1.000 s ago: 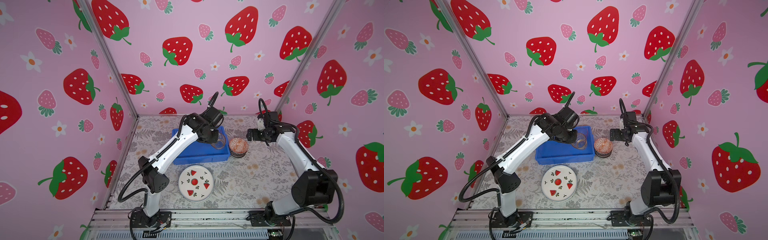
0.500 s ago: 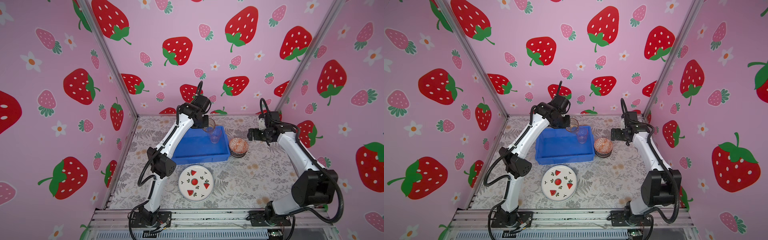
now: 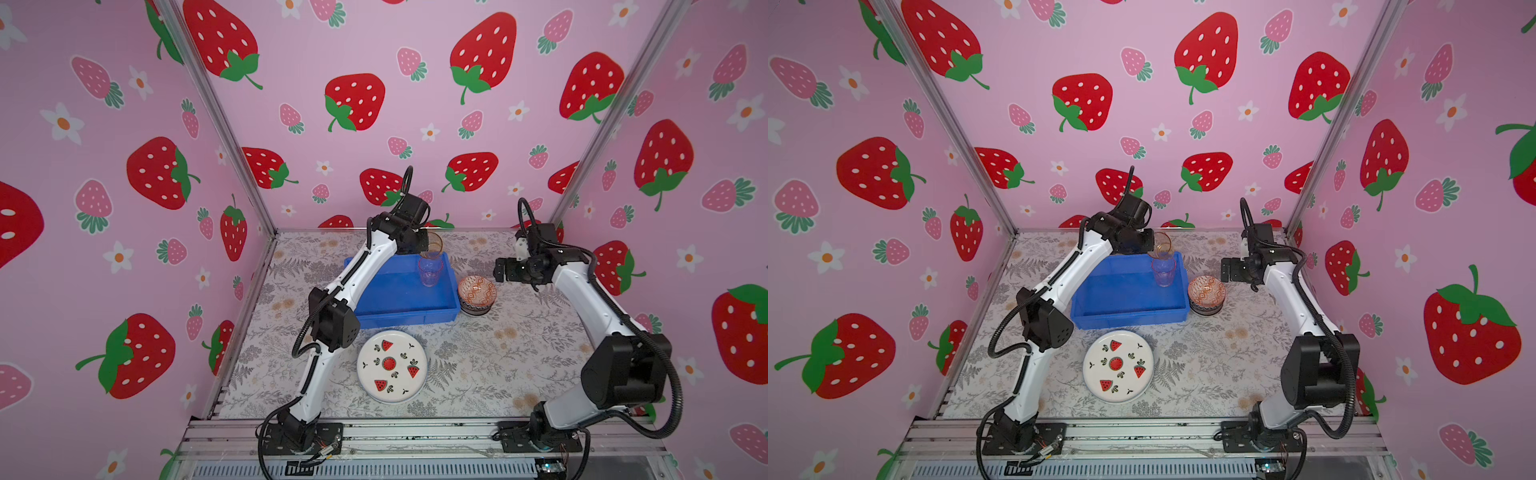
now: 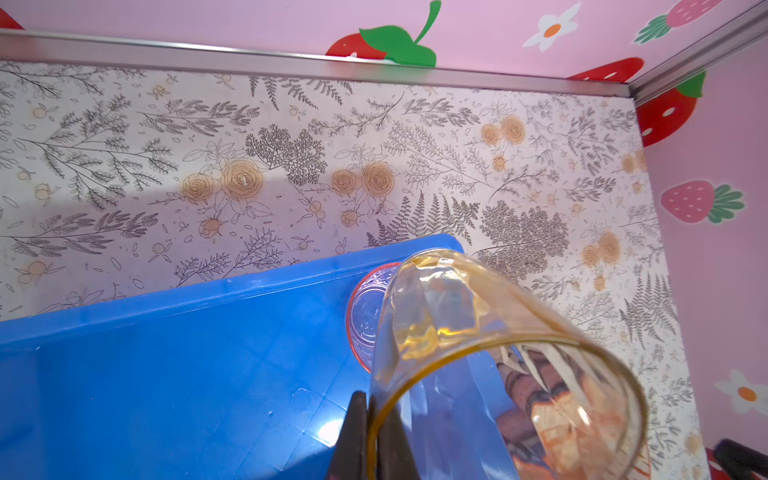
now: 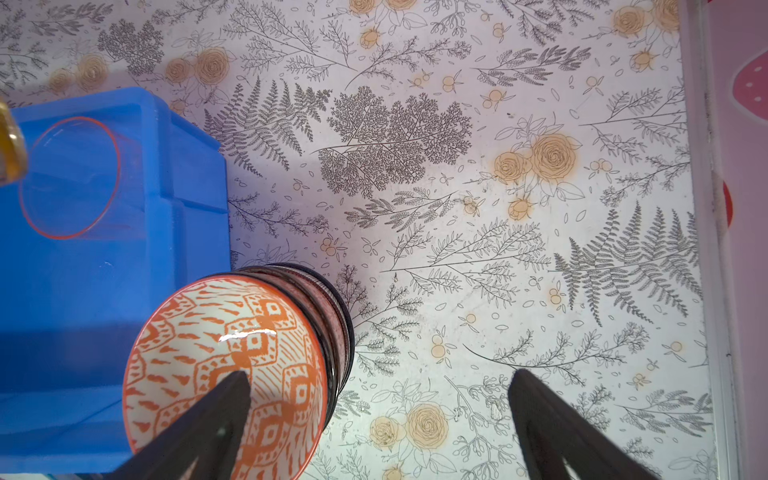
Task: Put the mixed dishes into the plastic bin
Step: 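Lift the yellow cup with the left gripper and carry it over the bin, then lower the yellow cup into the bin beside the clear cup and open the left gripper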
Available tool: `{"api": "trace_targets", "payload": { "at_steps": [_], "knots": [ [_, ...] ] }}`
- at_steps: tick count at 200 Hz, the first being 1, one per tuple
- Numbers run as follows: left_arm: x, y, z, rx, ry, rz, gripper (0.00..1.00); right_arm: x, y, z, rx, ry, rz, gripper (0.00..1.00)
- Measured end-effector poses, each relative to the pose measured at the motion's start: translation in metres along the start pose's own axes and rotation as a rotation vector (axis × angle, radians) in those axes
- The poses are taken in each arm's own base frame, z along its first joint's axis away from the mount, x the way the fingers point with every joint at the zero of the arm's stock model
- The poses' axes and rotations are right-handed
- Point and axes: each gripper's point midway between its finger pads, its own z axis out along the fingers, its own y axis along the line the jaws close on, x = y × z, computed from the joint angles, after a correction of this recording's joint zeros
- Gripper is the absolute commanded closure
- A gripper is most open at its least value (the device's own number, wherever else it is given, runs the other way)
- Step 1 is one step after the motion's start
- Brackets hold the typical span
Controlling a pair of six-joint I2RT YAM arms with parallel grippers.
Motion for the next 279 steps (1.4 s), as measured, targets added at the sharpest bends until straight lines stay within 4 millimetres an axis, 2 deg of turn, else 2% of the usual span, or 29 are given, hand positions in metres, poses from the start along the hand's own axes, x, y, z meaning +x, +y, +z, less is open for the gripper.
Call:
{"api": "trace_targets", "payload": {
  "at_steps": [34,279],
  "knots": [
    [0.006,0.003,0.014,-0.012,0.023,0.001,1.0,0.0,-0.001,0.001,0.0,0.001,0.001,0.0],
    [0.014,0.007,0.017,-0.038,0.047,0.055,1.0,-0.001,-0.001,0.006,-0.009,0.003,0.005,0.0]
  ]
}}
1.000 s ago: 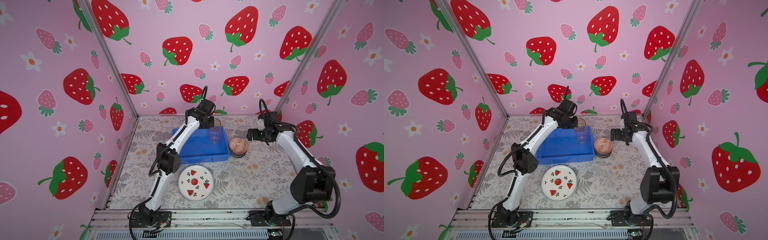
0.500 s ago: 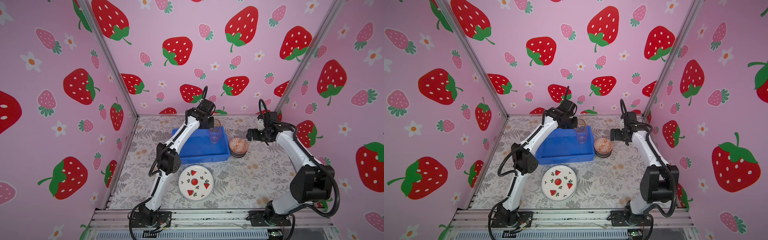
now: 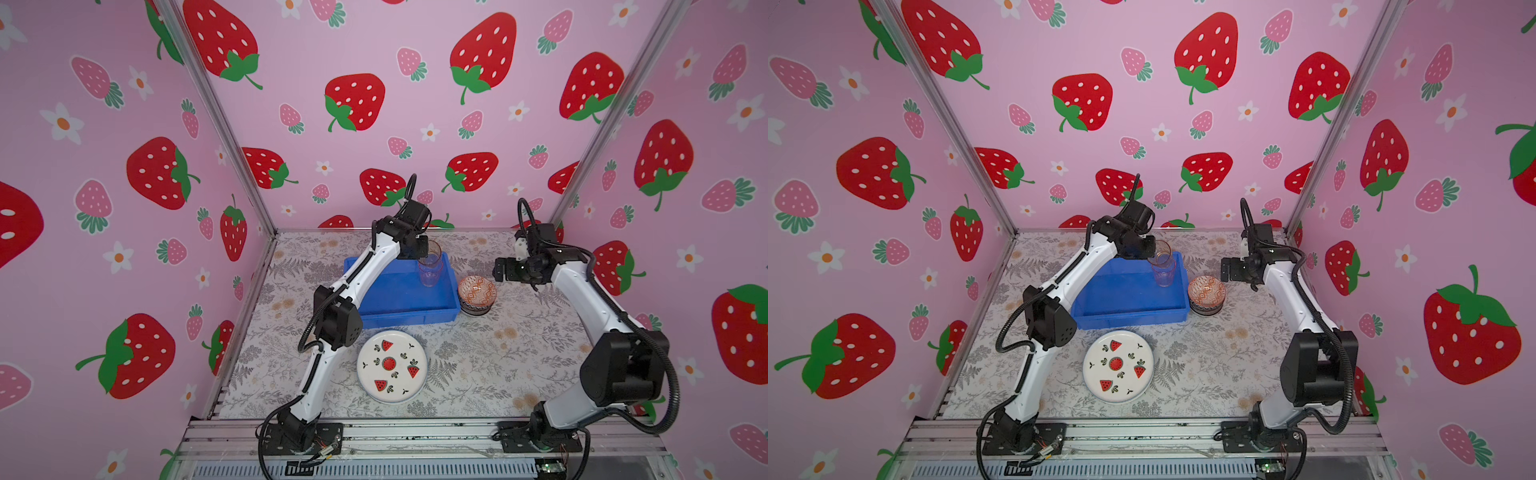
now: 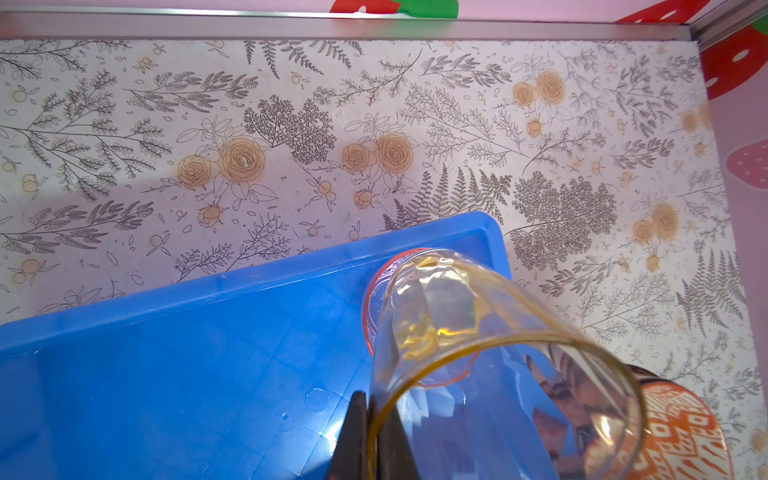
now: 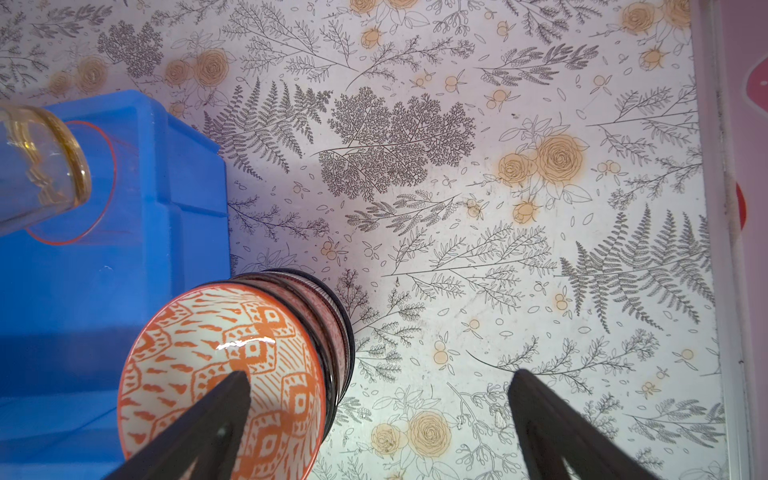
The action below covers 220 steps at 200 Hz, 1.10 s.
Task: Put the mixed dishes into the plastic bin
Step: 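Lower the yellow cup into the bin beside the clear cup and open the left gripper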
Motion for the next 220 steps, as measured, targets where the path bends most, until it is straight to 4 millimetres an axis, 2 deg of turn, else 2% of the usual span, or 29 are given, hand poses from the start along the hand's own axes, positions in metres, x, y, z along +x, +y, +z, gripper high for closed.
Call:
{"api": "trace_targets", "payload": {
  "at_steps": [220],
  "knots": [
    [0.004,-0.0008,0.0057,-0.009,0.01,0.009,1.0,0.0025,-0.0003,0.0016,0.001,0.006,0.0,0.0]
  ]
}}
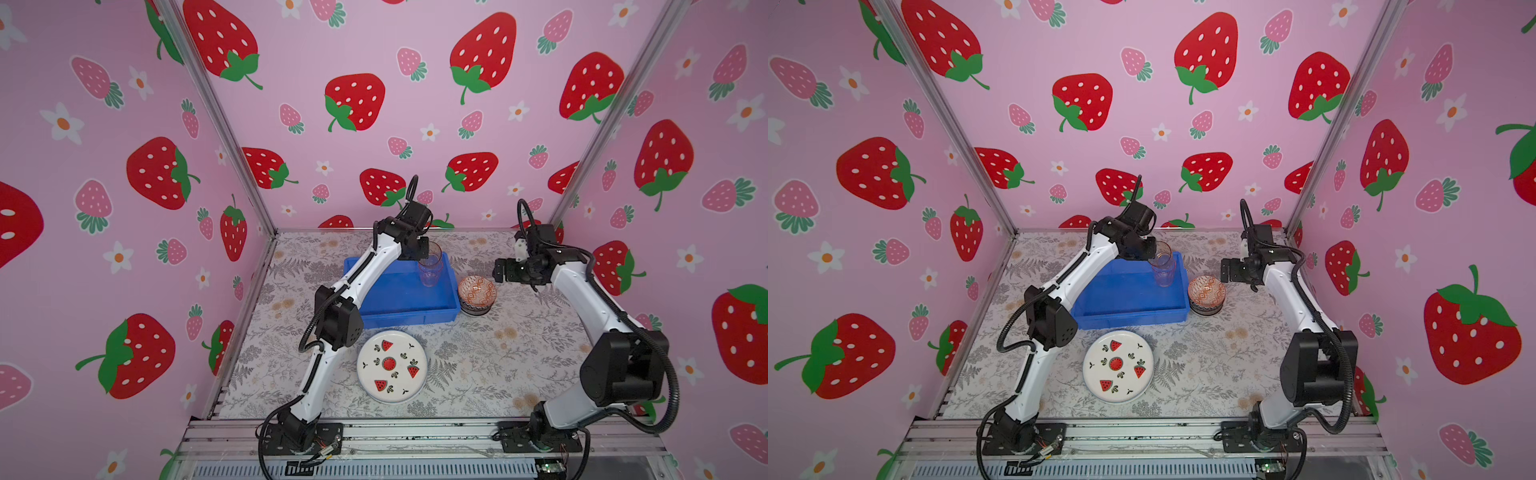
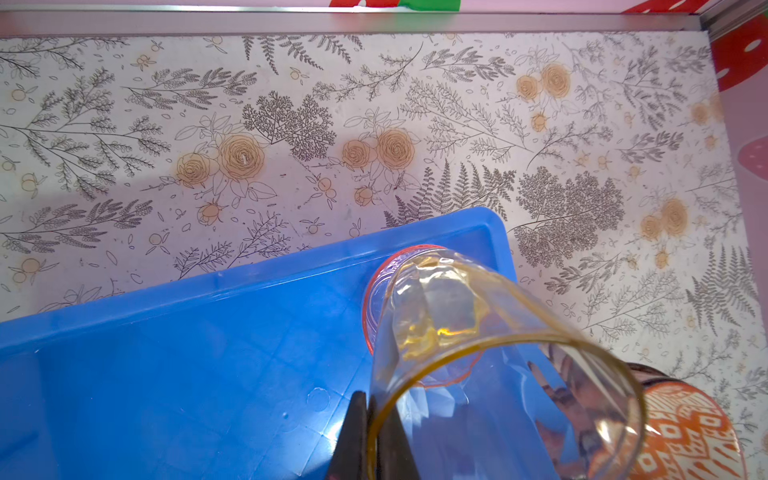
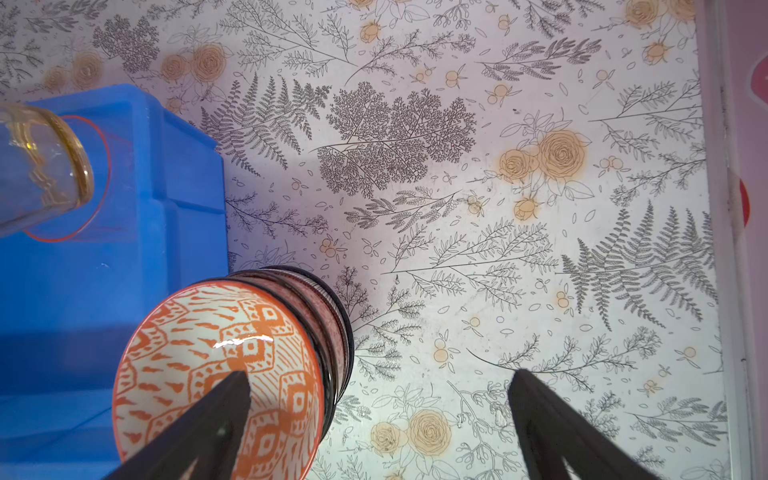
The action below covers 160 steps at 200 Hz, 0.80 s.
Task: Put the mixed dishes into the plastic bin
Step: 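Lower the yellow cup into the bin beside the clear cup and open the left gripper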
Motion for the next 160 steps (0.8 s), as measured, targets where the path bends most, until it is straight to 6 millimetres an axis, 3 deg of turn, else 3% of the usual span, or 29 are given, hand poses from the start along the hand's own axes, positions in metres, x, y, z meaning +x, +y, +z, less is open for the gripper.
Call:
{"api": "trace_targets", "payload": {
  "at_steps": [37,83,87,160],
  "knots": [
    [0.008,0.003,0.02,-0.014,0.031,0.001,1.0,0.0,0.0,0.001,0.0,0.002,0.0,0.0],
    [0.007,0.001,0.019,-0.007,0.026,0.002,0.95,0.001,0.0,0.001,0.0,0.003,0.0,0.0],
    [0.007,0.0,0.019,-0.005,0.026,0.002,0.9,0.001,0.0,0.002,0.0,0.003,0.0,0.0],
    [0.009,-0.002,0.021,0.004,0.031,0.004,0.68,0.001,0.001,0.002,-0.004,0.005,0.0,0.0]
  ]
}}
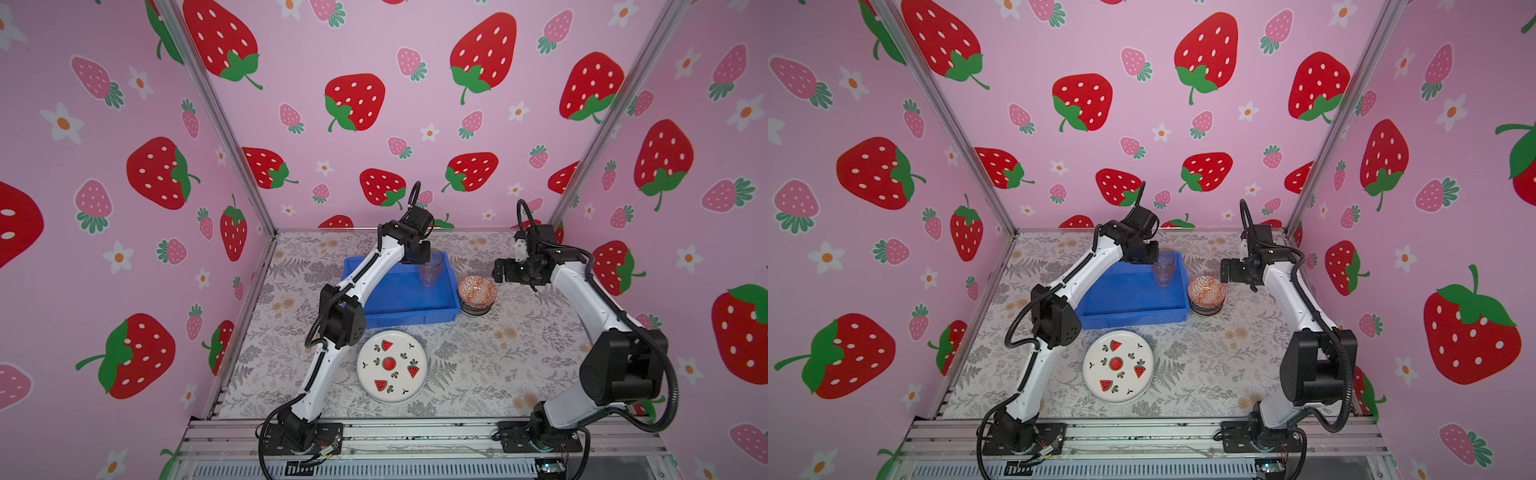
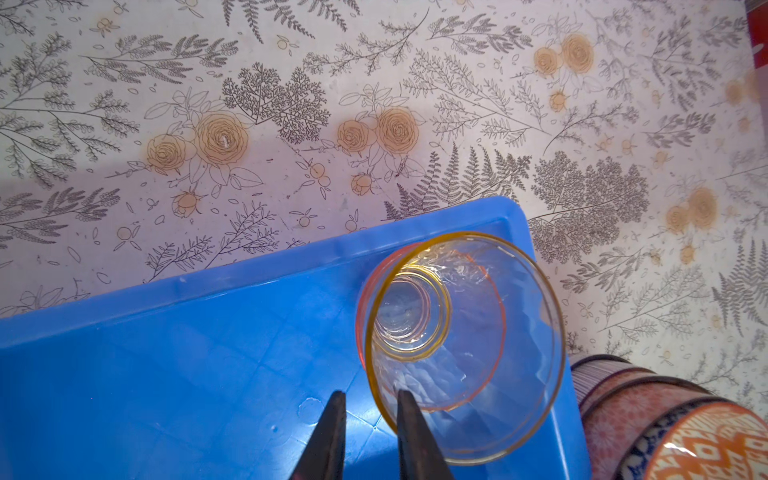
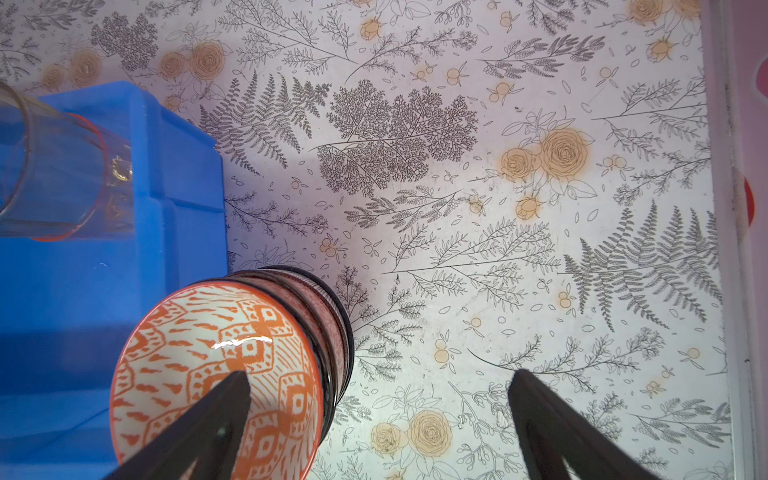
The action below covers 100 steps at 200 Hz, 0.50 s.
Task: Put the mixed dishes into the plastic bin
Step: 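Lower the yellow cup into the bin beside the clear cup and open the left gripper, then withdraw the left gripper while the right gripper moves toward the watermelon plates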
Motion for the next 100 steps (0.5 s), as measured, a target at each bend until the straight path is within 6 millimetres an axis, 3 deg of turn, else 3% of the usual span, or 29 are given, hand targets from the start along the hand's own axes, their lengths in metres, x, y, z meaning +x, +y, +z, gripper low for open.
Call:
{"api": "trace_targets", "payload": {
  "at_steps": [70,100],
  "knots": [
    [-0.0004,-0.0039,0.0,0.019,0.0,0.001,0.48,0.0003,0.0004,0.001,-0.002,0.002,0.0,0.01],
    [-0.0012,-0.0056,-0.0028,0.028,-0.002,0.0,0.28,0.0004,0.0016,0.001,-0.01,0.003,0.0,0.01]
  ]
}}
